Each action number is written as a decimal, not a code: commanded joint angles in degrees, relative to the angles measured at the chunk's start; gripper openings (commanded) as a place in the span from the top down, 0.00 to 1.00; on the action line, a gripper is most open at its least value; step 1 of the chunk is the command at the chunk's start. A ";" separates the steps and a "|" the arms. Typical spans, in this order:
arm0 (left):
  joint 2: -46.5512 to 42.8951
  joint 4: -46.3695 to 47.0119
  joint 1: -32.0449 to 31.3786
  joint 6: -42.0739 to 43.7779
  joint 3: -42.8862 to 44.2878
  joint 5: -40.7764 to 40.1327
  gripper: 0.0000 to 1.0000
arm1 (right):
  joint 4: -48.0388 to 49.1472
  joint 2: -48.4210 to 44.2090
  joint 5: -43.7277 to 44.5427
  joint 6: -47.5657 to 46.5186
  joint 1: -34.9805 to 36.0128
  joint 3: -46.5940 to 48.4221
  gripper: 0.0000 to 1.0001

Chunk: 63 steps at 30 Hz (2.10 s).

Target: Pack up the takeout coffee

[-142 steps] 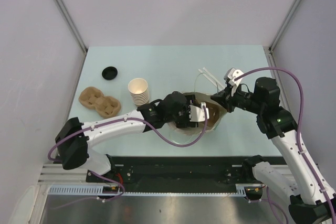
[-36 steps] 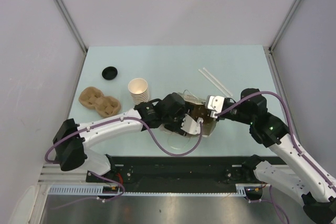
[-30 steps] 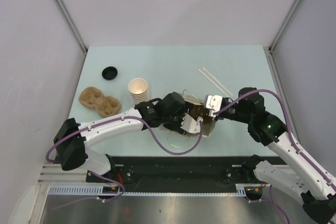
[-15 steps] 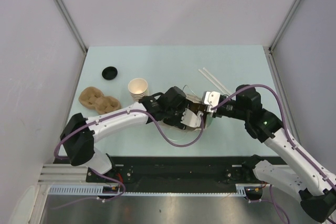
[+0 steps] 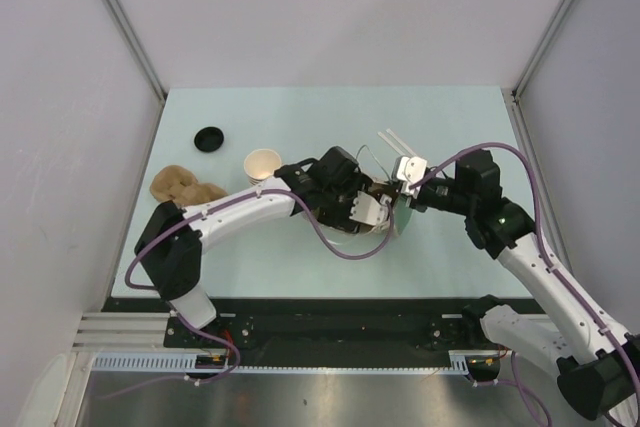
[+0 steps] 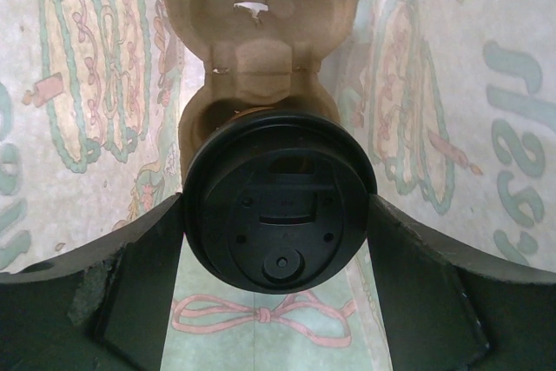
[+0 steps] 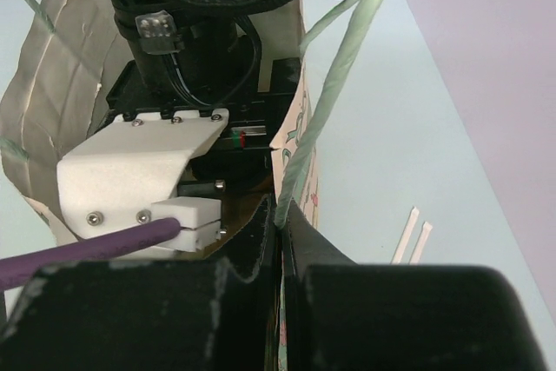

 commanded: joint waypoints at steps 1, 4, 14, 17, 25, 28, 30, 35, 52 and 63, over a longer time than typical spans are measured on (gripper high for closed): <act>4.13 -3.86 2.24 1.39 5.97 3.62 1.00 | 3.25 1.51 -6.34 1.62 -2.40 0.30 1.00; 7.20 -7.03 3.65 1.39 9.49 4.77 1.00 | 4.31 2.92 -8.36 2.32 -4.08 0.30 1.00; 15.91 -15.64 6.64 2.70 19.94 9.16 1.00 | 8.96 8.45 -12.32 5.13 -10.40 0.74 1.00; 18.19 -16.44 7.08 3.32 21.44 9.95 1.00 | 10.11 10.04 -12.76 5.49 -12.07 1.18 1.00; 25.57 -20.83 7.52 3.50 29.44 10.30 1.00 | 12.48 13.03 -13.46 7.86 -14.63 1.71 1.00; 26.90 -21.10 7.70 3.67 29.54 10.04 1.00 | 12.40 13.38 -13.81 7.60 -15.42 1.80 1.00; 27.42 -21.27 7.87 3.93 29.01 9.95 1.00 | 12.13 13.64 -14.08 7.51 -15.77 1.80 1.00; 28.74 -21.10 8.57 4.20 27.87 9.34 1.00 | 12.04 14.35 -14.87 6.98 -16.56 1.80 1.00; 20.58 -19.60 8.31 -0.98 30.41 11.45 0.43 | 14.94 15.58 -16.10 9.09 -17.27 2.06 1.00; 19.17 -22.06 8.05 -4.59 36.74 13.99 0.26 | 13.54 16.11 -18.03 10.24 -16.74 3.64 1.00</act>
